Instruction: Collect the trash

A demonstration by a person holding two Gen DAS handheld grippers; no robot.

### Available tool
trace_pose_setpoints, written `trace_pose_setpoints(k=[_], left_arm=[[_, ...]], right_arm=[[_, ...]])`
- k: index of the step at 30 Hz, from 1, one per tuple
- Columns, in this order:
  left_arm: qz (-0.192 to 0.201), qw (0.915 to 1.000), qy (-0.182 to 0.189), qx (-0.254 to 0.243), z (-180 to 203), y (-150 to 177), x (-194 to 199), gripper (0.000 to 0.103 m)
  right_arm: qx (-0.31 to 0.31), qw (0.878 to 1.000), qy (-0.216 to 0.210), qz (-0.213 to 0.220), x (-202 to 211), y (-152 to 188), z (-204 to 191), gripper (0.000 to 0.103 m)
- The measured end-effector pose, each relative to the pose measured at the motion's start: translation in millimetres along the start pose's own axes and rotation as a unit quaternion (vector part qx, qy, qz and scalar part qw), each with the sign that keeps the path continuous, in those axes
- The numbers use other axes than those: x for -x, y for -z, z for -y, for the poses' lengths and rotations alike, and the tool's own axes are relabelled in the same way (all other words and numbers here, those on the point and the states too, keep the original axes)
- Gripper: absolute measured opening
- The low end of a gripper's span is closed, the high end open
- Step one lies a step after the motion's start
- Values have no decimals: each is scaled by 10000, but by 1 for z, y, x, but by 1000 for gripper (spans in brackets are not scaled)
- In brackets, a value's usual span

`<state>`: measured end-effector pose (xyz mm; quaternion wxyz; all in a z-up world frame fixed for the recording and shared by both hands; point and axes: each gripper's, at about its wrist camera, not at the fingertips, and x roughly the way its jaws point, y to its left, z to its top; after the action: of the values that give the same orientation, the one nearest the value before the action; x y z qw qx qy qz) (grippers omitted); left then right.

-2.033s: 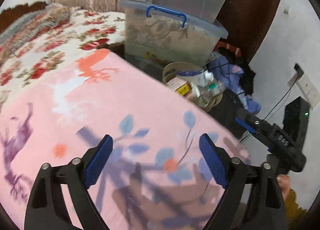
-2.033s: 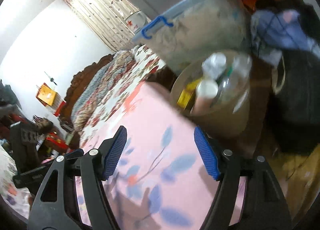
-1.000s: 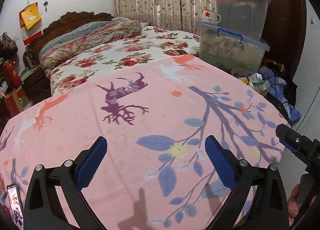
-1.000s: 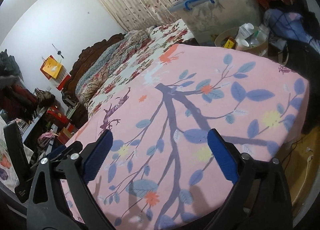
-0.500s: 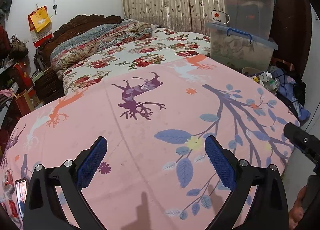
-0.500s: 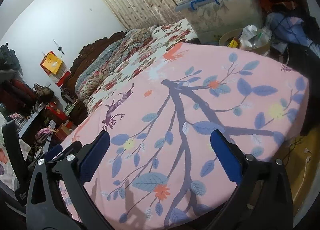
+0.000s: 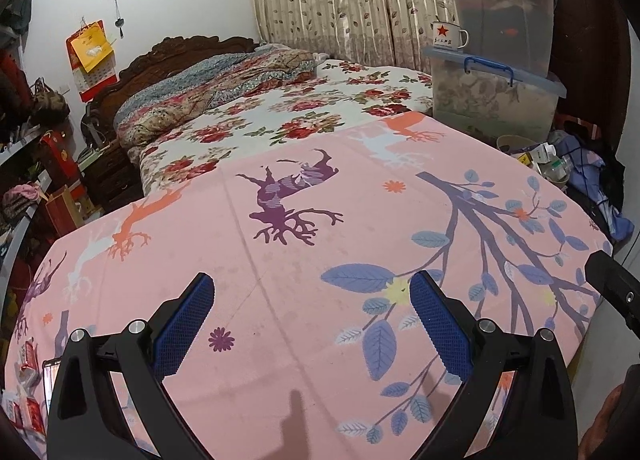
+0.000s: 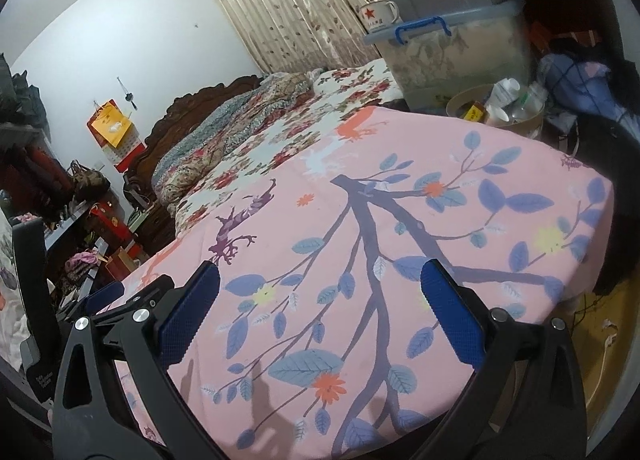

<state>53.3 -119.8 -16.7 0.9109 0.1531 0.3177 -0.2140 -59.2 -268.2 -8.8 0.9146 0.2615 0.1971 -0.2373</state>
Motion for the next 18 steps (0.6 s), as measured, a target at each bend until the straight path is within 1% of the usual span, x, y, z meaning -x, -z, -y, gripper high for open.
trace_pose_setpoints(k=[12, 18], left_arm=[[-13, 9999, -102, 133, -8, -1, -3, 94], [-46, 9998, -71, 163, -10, 0, -4, 94]], right_arm=[[-73, 9999, 5, -89, -4, 2, 4, 100], [-81, 9999, 23, -124, -6, 3, 4, 100]])
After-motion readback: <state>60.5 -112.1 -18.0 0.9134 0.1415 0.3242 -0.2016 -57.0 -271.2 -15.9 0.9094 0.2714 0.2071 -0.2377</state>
